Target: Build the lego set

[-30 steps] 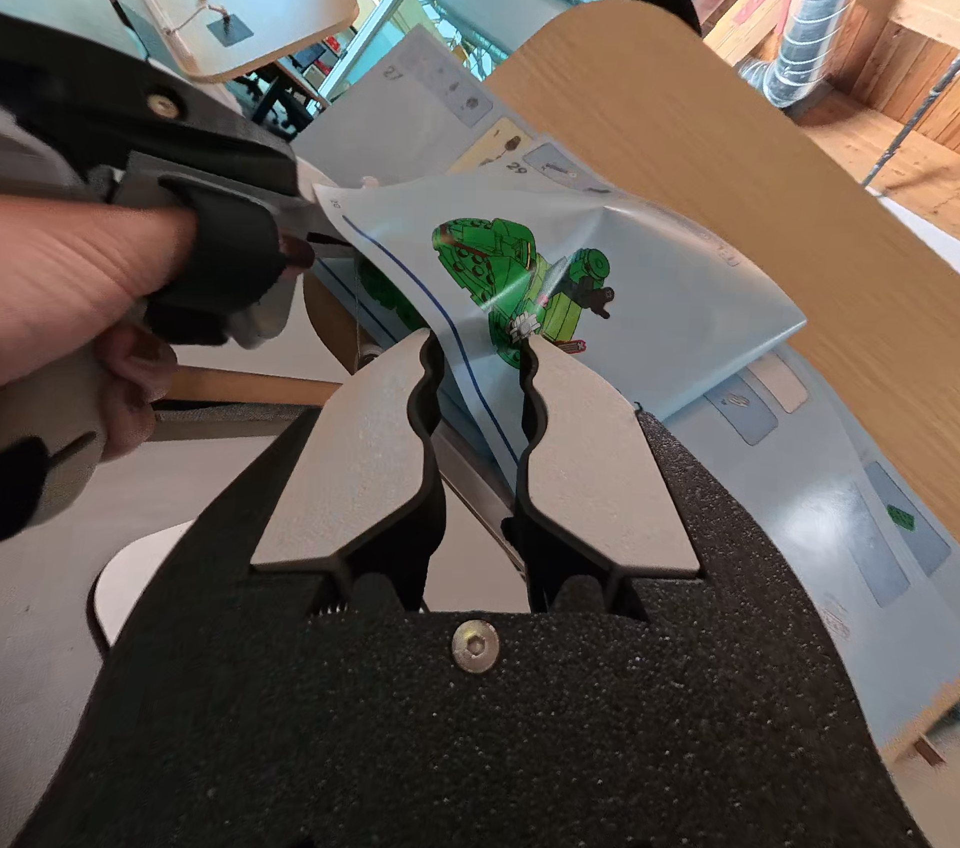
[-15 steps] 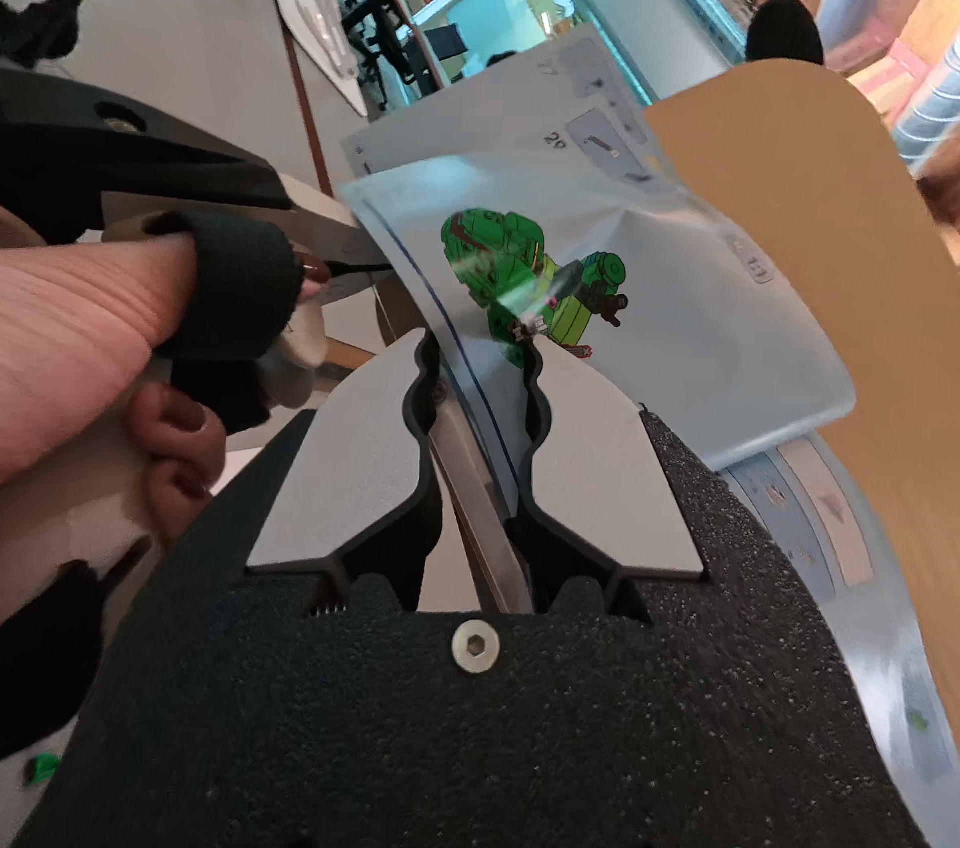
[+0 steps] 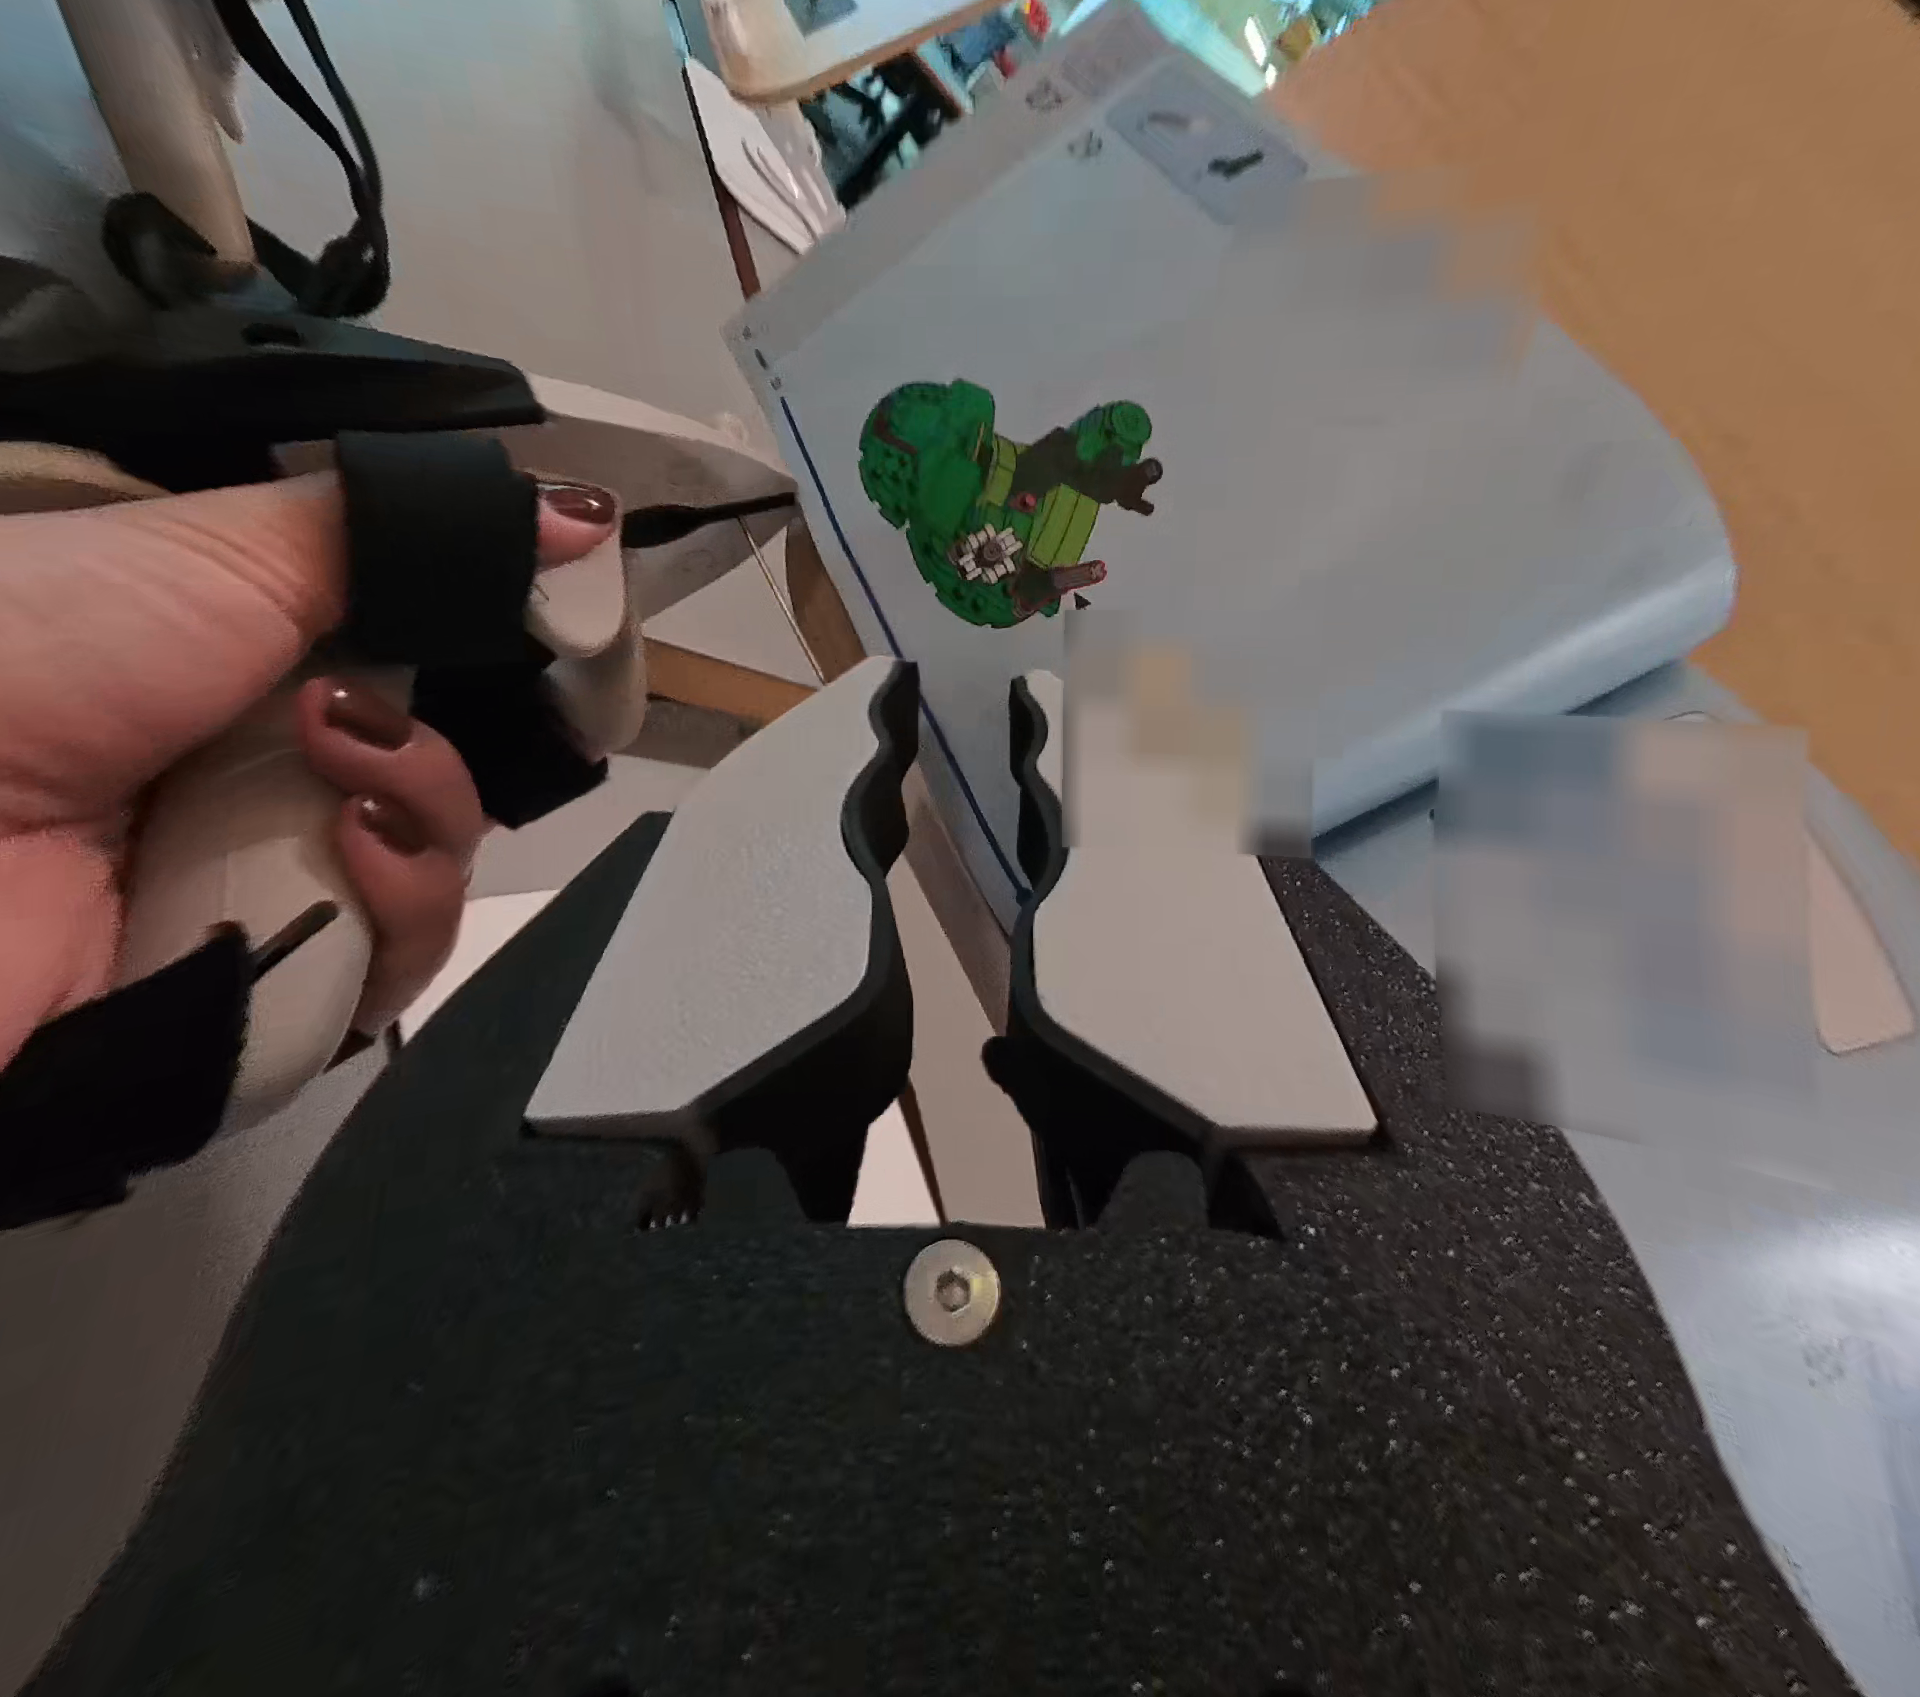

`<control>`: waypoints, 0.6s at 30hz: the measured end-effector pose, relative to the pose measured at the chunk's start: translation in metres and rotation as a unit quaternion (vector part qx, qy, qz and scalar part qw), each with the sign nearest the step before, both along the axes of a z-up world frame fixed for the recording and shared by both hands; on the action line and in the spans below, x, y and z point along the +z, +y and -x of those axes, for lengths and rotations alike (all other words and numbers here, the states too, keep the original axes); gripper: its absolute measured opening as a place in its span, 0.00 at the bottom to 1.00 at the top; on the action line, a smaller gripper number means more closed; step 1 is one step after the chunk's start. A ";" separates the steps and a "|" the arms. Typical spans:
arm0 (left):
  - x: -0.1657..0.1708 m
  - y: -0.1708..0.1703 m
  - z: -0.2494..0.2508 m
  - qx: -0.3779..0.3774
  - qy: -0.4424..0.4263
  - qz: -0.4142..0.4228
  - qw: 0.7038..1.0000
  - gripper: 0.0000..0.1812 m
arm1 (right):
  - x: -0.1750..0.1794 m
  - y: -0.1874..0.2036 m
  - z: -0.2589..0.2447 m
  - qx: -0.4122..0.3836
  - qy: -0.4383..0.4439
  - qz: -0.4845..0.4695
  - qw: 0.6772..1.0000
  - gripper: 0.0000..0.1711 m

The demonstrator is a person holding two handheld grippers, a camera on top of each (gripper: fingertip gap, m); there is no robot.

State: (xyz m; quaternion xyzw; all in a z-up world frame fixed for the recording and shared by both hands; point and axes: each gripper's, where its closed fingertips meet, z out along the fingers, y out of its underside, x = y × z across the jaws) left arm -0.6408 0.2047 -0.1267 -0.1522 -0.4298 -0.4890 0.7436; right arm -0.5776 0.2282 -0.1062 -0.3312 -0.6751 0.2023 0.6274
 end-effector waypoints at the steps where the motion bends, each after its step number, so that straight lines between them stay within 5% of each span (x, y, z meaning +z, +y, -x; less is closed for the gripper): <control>1: 0.000 0.000 0.000 0.002 0.001 -0.001 1.000 0.00 | -0.002 0.003 0.003 -0.009 -0.013 0.003 1.000 0.09; 18: 0.003 -0.017 -0.013 0.081 0.044 -0.121 0.988 0.04 | -0.014 0.011 0.027 -0.057 -0.084 0.055 0.993 0.04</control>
